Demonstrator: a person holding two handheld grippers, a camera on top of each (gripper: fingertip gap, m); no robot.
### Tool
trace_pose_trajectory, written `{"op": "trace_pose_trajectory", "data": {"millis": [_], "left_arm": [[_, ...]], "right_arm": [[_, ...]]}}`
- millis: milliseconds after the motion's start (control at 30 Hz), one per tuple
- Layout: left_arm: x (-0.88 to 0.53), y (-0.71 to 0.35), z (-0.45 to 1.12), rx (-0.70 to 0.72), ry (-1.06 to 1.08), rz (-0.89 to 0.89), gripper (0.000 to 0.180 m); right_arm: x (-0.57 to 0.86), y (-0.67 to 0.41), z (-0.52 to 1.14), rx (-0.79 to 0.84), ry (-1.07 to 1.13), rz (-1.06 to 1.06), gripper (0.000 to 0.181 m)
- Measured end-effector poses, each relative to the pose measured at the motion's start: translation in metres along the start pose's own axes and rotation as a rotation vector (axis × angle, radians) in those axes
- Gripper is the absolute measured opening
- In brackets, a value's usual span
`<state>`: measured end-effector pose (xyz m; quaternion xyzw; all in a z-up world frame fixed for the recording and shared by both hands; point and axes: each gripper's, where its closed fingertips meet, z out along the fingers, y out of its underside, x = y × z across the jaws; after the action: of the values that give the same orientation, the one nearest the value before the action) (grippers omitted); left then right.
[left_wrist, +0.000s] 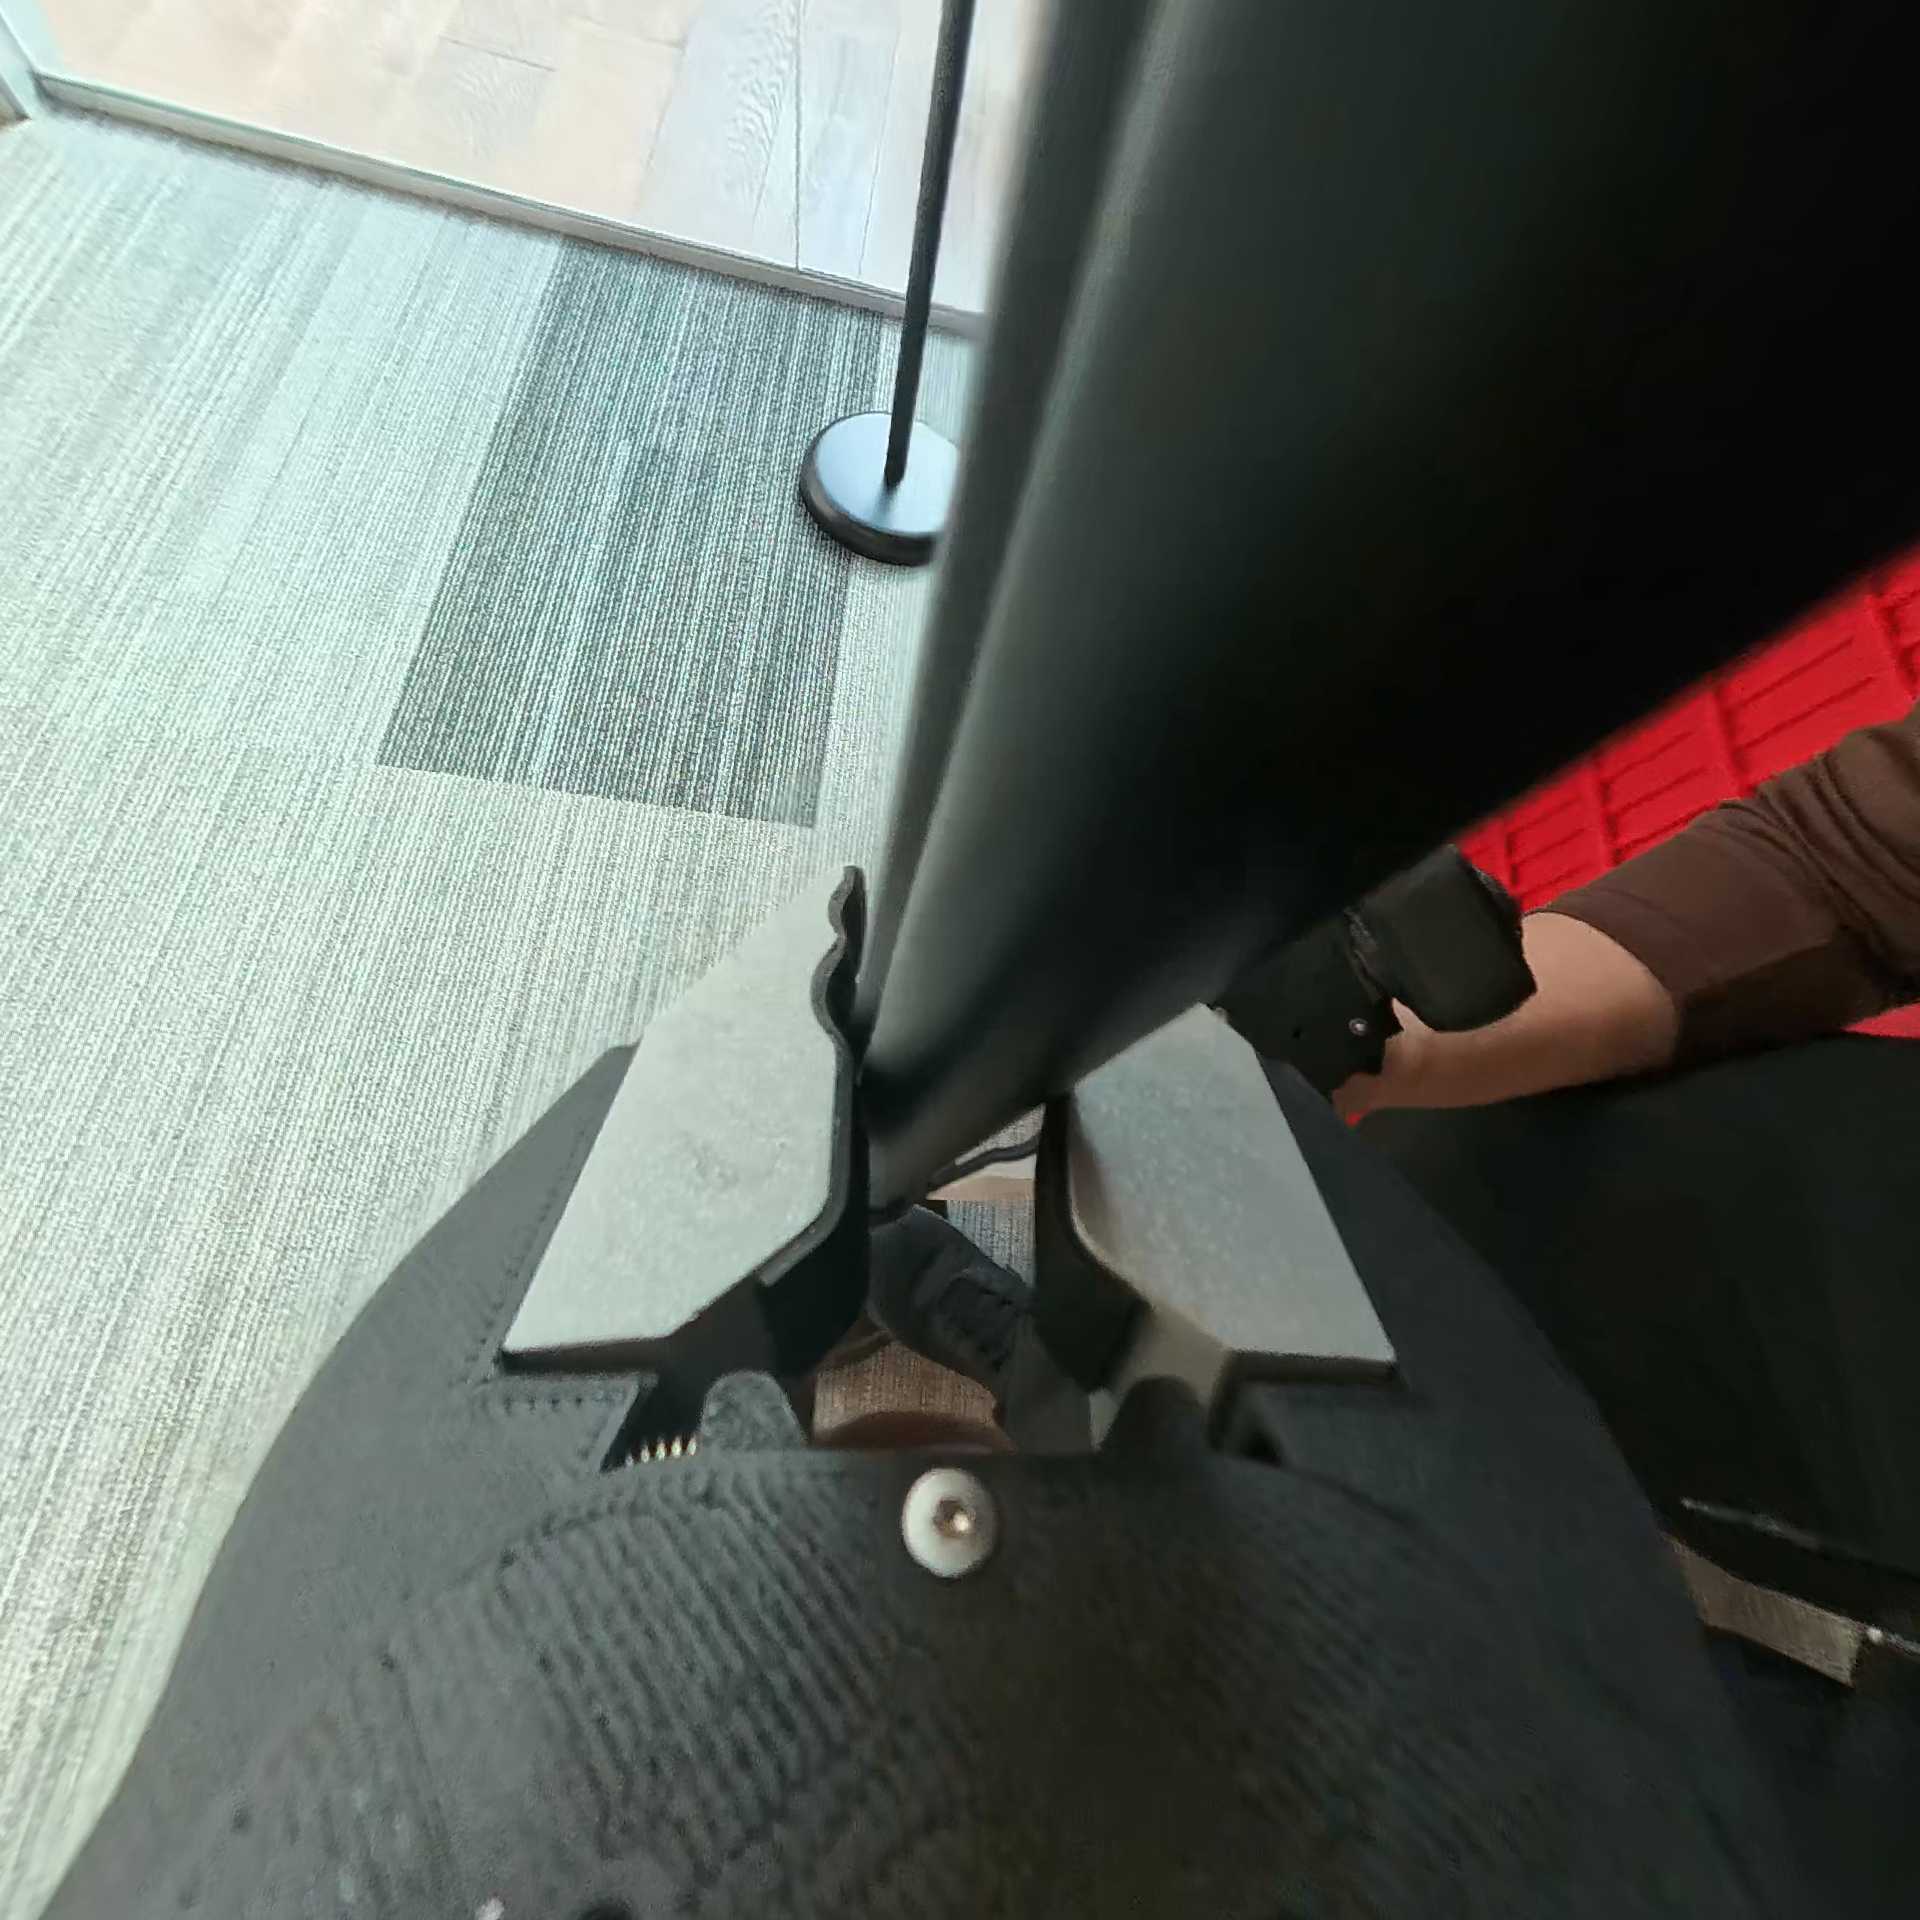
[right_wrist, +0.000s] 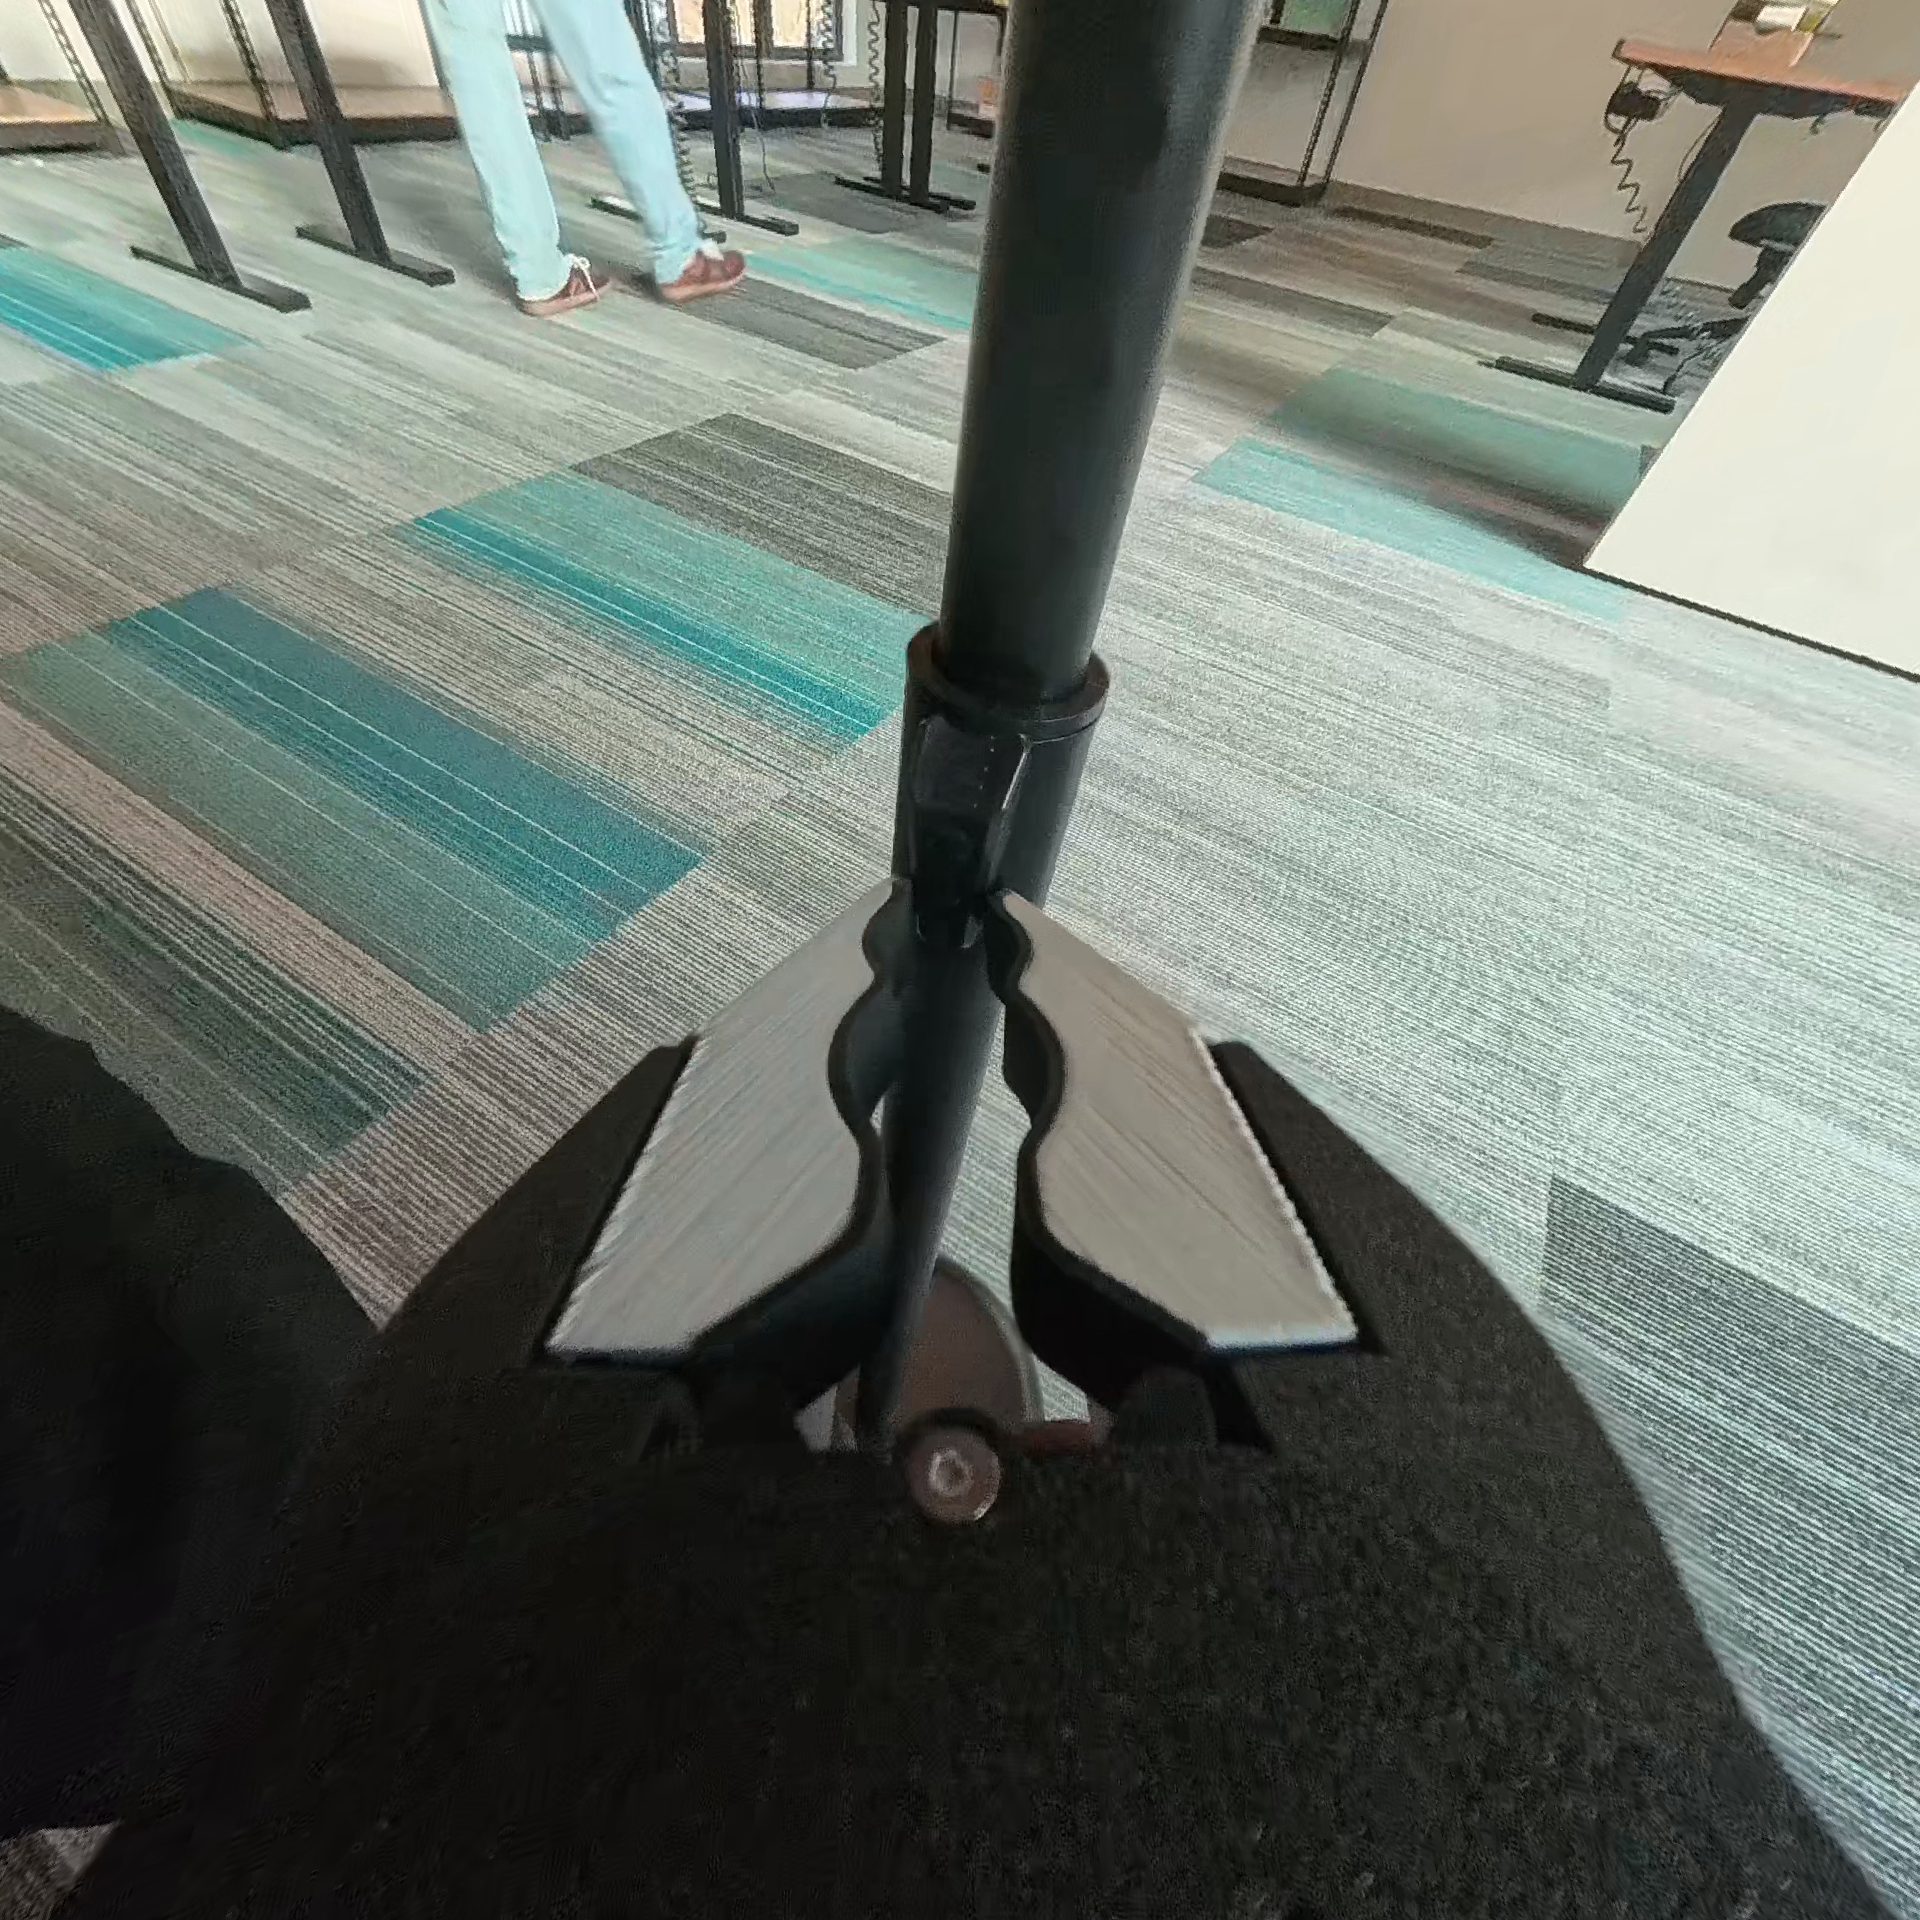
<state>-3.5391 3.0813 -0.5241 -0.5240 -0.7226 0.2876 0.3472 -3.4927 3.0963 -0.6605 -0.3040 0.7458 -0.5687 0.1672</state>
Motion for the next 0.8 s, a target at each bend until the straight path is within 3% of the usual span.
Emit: {"op": "trace_pose_trajectory", "data": {"millis": [233, 367, 533, 733, 800], "left_arm": [[0.002, 0.001, -0.005, -0.022, 0.000, -0.064, 0.036], [-0.001, 0.002, 0.001, -0.003, -0.015, 0.105, 0.029], [0.000, 0.001, 0.007, 0.031, -0.015, 0.120, 0.029], [0.007, 0.003, 0.007, 0.020, 0.011, 0.082, 0.031], [0.007, 0.001, 0.008, 0.034, 0.016, 0.061, 0.032]], "right_arm": [[-0.003, -0.001, 0.000, -0.029, -0.020, 0.011, 0.006], [-0.002, 0.003, 0.000, 0.017, 0.024, 0.043, 0.009], [0.000, 0.006, -0.003, 0.013, 0.030, 0.081, 0.011], [0.000, -0.004, -0.028, 0.028, -0.176, 0.555, 0.013], [0.008, -0.005, -0.033, -0.016, -0.162, 0.655, 0.025]]}}
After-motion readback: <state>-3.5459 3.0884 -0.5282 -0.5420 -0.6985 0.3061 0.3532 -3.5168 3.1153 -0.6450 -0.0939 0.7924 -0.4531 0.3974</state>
